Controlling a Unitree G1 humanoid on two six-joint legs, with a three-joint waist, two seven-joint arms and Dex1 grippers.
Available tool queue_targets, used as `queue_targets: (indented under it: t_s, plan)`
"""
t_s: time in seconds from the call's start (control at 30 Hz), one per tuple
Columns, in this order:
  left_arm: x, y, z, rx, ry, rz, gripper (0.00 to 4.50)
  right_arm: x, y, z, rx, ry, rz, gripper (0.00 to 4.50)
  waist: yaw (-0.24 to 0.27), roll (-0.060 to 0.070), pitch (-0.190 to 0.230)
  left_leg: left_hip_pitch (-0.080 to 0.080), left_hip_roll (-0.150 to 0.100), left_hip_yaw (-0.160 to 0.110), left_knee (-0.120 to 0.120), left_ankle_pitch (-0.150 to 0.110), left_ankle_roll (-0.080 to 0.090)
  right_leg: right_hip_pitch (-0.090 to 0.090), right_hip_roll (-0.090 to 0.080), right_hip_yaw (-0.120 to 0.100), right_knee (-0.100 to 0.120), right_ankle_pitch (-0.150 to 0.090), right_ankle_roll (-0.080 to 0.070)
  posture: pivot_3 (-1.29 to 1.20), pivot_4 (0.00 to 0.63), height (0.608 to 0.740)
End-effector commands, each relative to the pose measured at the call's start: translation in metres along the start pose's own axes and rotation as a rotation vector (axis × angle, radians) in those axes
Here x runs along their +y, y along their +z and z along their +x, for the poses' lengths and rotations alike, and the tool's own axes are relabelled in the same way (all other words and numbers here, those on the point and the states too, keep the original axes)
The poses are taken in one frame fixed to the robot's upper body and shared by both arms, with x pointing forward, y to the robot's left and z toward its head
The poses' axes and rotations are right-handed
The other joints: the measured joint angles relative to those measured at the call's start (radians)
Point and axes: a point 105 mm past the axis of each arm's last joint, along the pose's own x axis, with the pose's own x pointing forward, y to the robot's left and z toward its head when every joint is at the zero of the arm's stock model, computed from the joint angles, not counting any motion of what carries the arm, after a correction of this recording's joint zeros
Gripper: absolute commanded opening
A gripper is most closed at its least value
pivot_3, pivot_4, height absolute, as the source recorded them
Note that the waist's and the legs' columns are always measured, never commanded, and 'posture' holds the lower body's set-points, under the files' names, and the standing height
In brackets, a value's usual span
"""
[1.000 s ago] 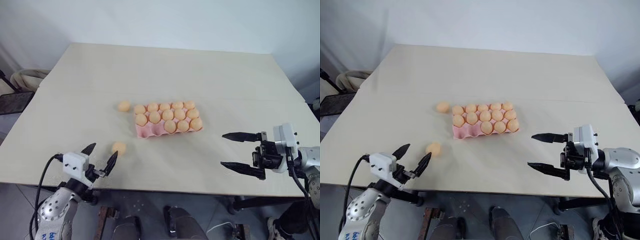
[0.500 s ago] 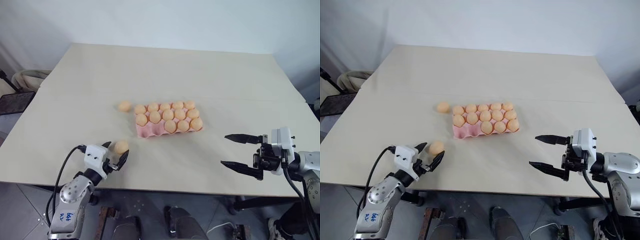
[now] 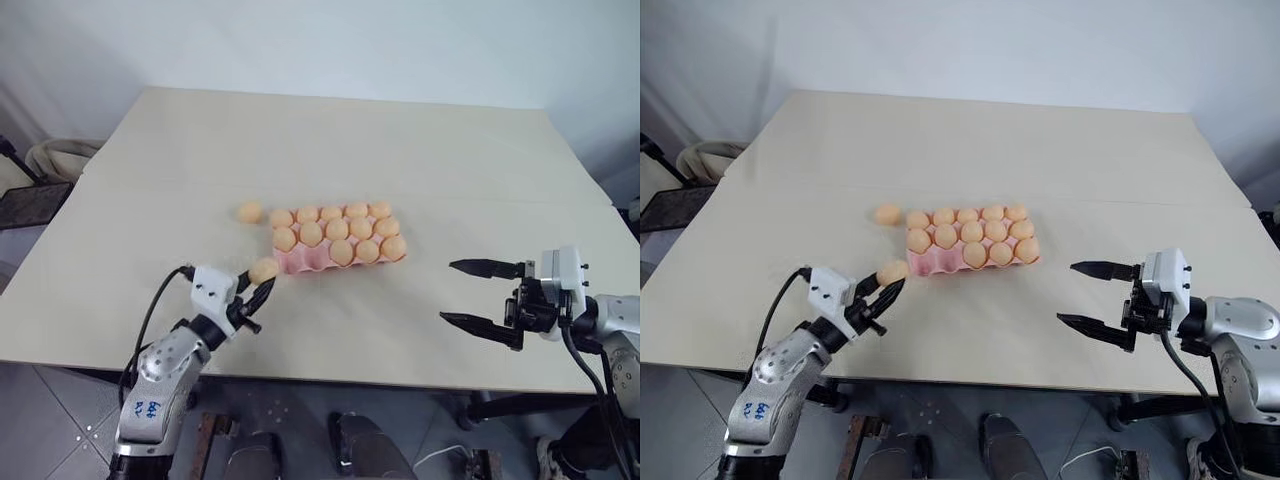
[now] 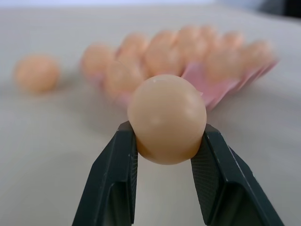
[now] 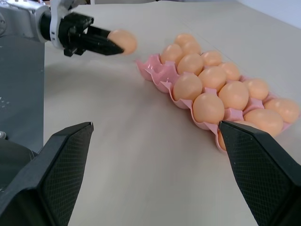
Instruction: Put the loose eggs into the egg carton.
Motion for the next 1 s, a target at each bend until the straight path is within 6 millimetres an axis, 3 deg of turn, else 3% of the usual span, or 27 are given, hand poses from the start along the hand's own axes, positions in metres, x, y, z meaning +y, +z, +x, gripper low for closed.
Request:
queue_targets:
  t_s: [0.03,0.13,0.27,0.4,0.73,1.0]
  plan:
    - [-0.019,0.028,0.016,-0.084,-0.066,-0.014,1.33,0.000,0.007,0.002,-0.015,0.002,-0.028,4.50,0.001,0.000,0.000,0.000,0.000,0.000,0.001,0.000,0.000,0.000,0.000,0.000,0.000,0.000,0.000,0.00,0.150,0.740]
    - [-0.024,0.035,0.028,-0.103,-0.066,-0.042,1.33,-0.001,0.008,0.003,-0.013,0.001,-0.030,4.50,0.002,0.000,0.000,0.000,-0.001,0.000,0.002,0.000,0.001,0.001,0.000,0.001,0.000,0.001,0.002,0.00,0.150,0.740]
    - [-0.029,0.036,0.058,-0.086,-0.074,-0.037,1.33,-0.002,0.009,0.006,-0.012,-0.001,-0.035,4.50,0.000,0.000,0.000,0.003,-0.001,0.000,0.003,0.000,0.001,0.005,0.000,0.001,0.000,0.001,0.002,0.00,0.150,0.740]
    - [-0.026,0.023,0.082,-0.007,-0.079,-0.053,1.33,-0.002,0.012,0.009,-0.015,-0.012,-0.044,4.50,-0.002,0.000,0.000,0.007,-0.002,0.000,0.003,0.001,0.001,0.009,0.001,0.002,-0.001,0.001,0.002,0.00,0.150,0.740]
    - [-0.023,0.011,0.092,0.067,-0.071,-0.062,1.33,0.001,0.015,0.006,-0.005,-0.041,-0.043,4.50,0.000,0.000,0.000,0.007,-0.001,-0.001,0.000,-0.001,0.000,0.008,0.001,0.002,0.001,0.001,0.002,0.00,0.150,0.740]
    - [-0.031,0.017,0.092,0.055,-0.108,-0.079,3.86,-0.001,0.016,0.011,-0.006,-0.044,-0.042,4.50,0.000,0.000,0.000,0.007,-0.001,-0.001,0.001,-0.001,0.000,0.008,0.001,0.002,0.000,0.001,0.003,0.00,0.150,0.740]
